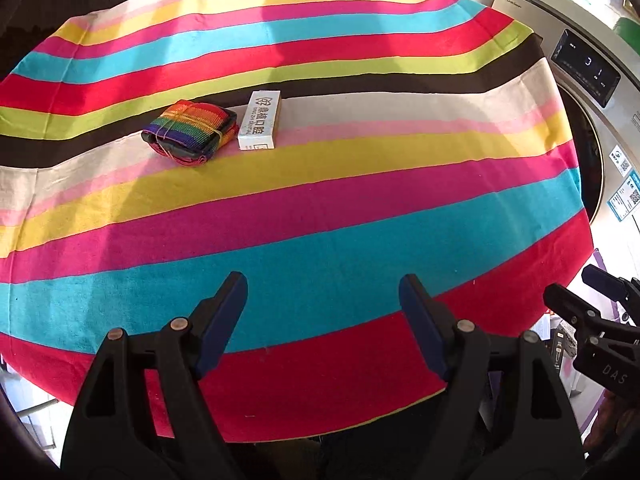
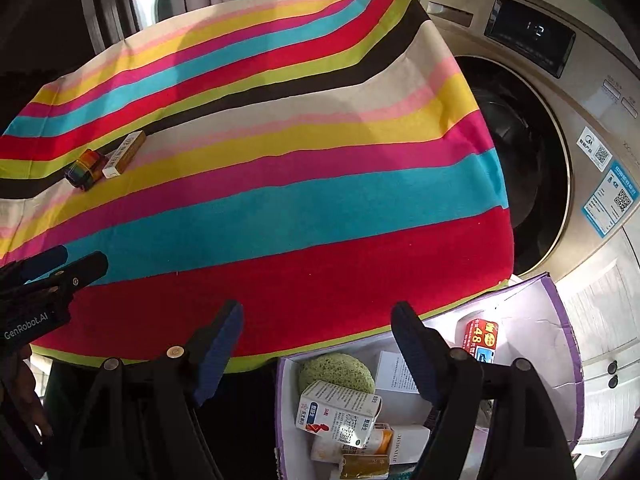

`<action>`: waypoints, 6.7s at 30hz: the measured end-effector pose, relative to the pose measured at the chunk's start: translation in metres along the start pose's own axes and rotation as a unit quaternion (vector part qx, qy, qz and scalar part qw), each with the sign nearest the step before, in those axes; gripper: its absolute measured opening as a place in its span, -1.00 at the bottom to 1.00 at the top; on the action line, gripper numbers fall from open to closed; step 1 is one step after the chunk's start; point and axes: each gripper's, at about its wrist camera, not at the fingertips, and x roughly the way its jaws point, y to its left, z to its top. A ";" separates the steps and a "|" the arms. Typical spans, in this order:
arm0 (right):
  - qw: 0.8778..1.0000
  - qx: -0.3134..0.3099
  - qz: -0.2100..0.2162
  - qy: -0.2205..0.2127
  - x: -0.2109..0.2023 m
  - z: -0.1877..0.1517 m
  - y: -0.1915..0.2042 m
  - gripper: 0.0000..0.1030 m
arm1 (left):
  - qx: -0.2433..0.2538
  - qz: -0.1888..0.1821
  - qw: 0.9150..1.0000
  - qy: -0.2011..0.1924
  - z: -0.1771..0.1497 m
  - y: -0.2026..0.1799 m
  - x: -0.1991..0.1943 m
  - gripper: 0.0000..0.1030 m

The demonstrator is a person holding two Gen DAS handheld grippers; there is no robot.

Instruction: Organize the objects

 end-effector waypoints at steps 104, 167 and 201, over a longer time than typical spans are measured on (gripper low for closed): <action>0.994 -0.091 0.058 -0.026 0.066 0.097 0.158 -0.38 | -0.026 -0.007 1.000 0.004 0.071 0.076 0.031 0.29; 0.968 0.210 -0.134 -0.025 -0.074 -0.113 -0.156 -0.38 | 0.304 -0.192 0.930 0.078 -0.067 -0.273 -0.023 0.30; 0.958 0.239 -0.159 0.001 -0.094 -0.159 -0.143 0.35 | 0.278 -0.219 0.932 0.079 -0.081 -0.233 -0.047 0.99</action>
